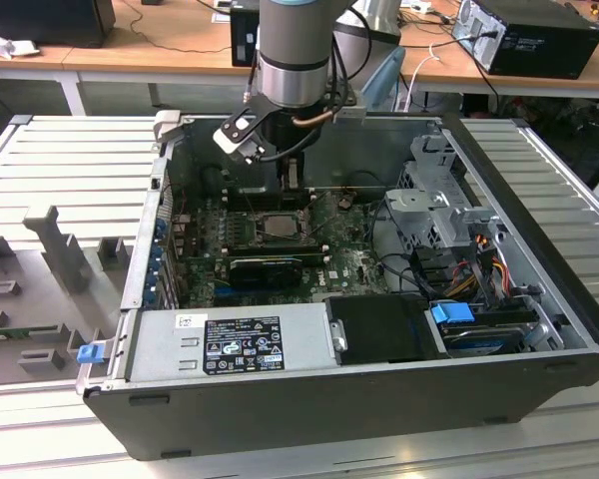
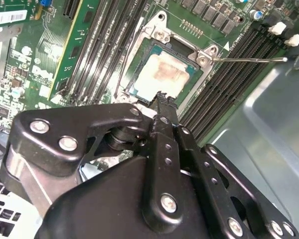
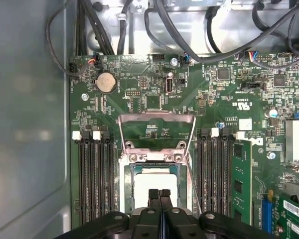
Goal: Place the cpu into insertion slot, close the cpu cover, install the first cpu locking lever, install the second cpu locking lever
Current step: 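Close the cpu cover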
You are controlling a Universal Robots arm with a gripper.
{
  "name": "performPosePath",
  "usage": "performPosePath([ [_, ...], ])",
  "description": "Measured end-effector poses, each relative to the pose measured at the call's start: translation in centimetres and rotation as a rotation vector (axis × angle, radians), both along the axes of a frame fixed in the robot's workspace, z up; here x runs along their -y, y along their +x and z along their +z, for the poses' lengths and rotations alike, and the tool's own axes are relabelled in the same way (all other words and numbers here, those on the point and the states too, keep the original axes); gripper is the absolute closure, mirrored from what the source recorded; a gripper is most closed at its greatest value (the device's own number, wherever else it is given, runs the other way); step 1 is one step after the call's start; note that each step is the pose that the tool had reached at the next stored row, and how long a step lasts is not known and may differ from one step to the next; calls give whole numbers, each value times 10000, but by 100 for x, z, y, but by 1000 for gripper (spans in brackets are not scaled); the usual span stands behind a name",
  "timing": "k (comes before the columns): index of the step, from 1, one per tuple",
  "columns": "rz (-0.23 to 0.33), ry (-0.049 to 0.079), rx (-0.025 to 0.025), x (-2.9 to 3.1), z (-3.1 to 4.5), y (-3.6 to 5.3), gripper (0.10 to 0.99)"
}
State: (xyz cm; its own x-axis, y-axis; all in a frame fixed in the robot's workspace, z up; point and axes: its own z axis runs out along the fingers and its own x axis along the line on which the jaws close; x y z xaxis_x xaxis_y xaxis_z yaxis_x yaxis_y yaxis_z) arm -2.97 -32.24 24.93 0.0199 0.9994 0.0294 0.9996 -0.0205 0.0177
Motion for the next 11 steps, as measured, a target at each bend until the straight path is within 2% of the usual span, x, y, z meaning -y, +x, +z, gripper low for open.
performPosePath([
  [5,-1,-1,-1,0,12,34,980],
  [11,-1,2,1,-1,144,34,980],
])
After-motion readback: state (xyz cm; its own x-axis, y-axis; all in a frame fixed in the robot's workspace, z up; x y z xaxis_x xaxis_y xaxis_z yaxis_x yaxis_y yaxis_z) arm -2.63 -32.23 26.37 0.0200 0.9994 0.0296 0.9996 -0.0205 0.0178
